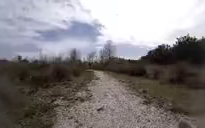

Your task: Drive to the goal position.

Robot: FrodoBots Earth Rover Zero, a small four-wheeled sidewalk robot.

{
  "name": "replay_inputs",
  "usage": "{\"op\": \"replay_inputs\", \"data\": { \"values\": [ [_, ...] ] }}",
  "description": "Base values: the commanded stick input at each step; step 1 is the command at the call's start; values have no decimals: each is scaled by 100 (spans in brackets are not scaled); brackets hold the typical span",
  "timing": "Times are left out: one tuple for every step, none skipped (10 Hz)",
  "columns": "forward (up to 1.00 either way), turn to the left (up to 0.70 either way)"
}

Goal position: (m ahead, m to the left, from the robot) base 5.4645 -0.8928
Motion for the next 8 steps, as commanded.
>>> {"op": "replay_inputs", "data": {
  "values": [
    [70,0],
    [70,0],
    [70,0],
    [70,0],
    [70,0],
    [70,0],
    [70,0],
    [70,-4]
  ]
}}
